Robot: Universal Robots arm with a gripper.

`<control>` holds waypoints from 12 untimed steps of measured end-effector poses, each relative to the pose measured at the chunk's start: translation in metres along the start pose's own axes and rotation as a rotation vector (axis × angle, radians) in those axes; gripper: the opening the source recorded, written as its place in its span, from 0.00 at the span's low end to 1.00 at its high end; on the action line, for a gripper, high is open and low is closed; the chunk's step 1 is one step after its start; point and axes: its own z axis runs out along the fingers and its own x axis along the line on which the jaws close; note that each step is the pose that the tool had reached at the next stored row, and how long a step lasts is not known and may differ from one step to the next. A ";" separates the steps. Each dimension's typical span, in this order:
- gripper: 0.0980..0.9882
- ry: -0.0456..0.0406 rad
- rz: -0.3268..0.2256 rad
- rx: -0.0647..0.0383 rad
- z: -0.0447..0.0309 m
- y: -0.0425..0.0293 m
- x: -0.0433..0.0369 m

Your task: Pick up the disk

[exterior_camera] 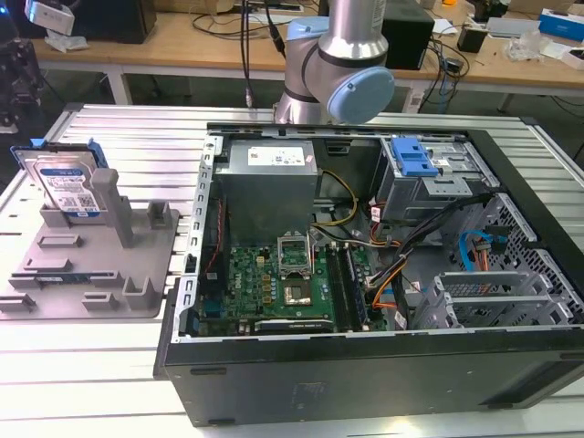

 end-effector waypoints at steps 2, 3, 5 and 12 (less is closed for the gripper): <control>0.50 0.0001 0.000 0.000 0.0025 0.0000 -0.0001; 0.50 0.0002 0.000 0.000 0.0035 0.0000 -0.0001; 0.50 0.0004 0.000 0.000 0.0055 0.0000 -0.0001; 0.50 0.0009 0.000 0.000 0.0166 0.0009 -0.0004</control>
